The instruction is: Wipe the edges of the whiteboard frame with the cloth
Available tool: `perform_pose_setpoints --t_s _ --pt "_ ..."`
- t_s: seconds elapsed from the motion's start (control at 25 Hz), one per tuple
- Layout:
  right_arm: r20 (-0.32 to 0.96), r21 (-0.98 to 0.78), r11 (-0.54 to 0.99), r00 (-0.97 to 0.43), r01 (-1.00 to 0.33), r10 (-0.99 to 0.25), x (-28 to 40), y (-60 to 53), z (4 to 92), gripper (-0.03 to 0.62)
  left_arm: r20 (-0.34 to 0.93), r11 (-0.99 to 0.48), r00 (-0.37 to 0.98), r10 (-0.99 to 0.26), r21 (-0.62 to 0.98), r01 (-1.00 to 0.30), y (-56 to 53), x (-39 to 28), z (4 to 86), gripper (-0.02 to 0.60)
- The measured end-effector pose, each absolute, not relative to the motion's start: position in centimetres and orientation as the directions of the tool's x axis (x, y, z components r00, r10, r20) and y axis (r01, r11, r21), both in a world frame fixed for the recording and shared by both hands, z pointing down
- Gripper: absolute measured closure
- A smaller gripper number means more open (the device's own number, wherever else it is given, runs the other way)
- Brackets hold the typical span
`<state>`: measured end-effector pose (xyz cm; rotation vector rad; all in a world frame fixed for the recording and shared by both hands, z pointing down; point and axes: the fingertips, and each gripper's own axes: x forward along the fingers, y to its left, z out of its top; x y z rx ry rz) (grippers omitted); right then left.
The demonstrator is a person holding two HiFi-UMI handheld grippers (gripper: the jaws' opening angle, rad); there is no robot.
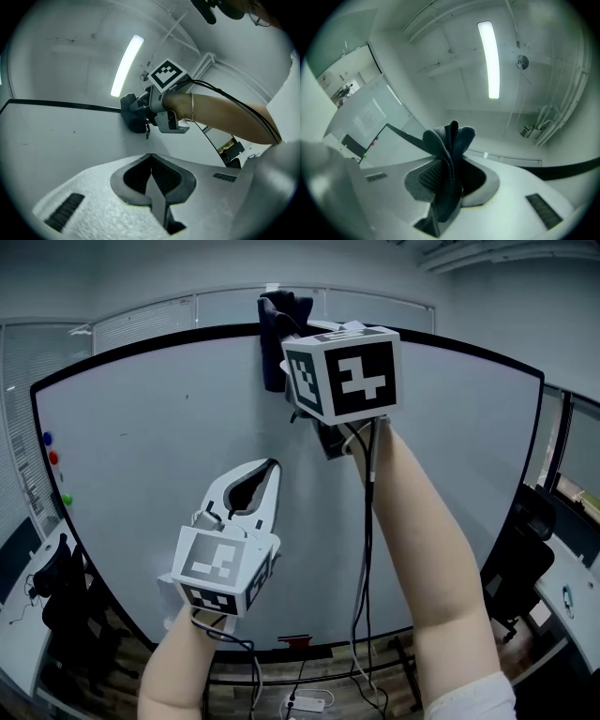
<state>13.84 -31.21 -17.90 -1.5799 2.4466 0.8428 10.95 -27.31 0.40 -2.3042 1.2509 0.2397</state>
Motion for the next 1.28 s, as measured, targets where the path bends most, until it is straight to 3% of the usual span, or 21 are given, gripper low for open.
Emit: perform_pose_setpoints --t_s 0.4,0.68,1.28 --pt "-0.376 0.385 0.274 -0.421 -0.881 -0.825 26.0 -31.3 -18.1 0.52 -0.386 -0.459 0.578 -0.719 -0.361 -0.812 -26.1 22.0 0.7 0.563" --pt "-0.382 0.375 0.278 -0.421 -0.884 -0.823 29.0 -31.4 -17.8 0.52 -0.383 -0.482 0.579 -0.72 -0.326 -0.814 -26.4 25.3 1.3 0.563" --pt "-0.389 0.341 0.146 -0.281 -0.929 -0.878 39.0 -31.3 -18.1 0.519 -0.33 -0.583 0.688 -0.646 -0.369 -0.724 -26.7 33.8 0.6 0.563"
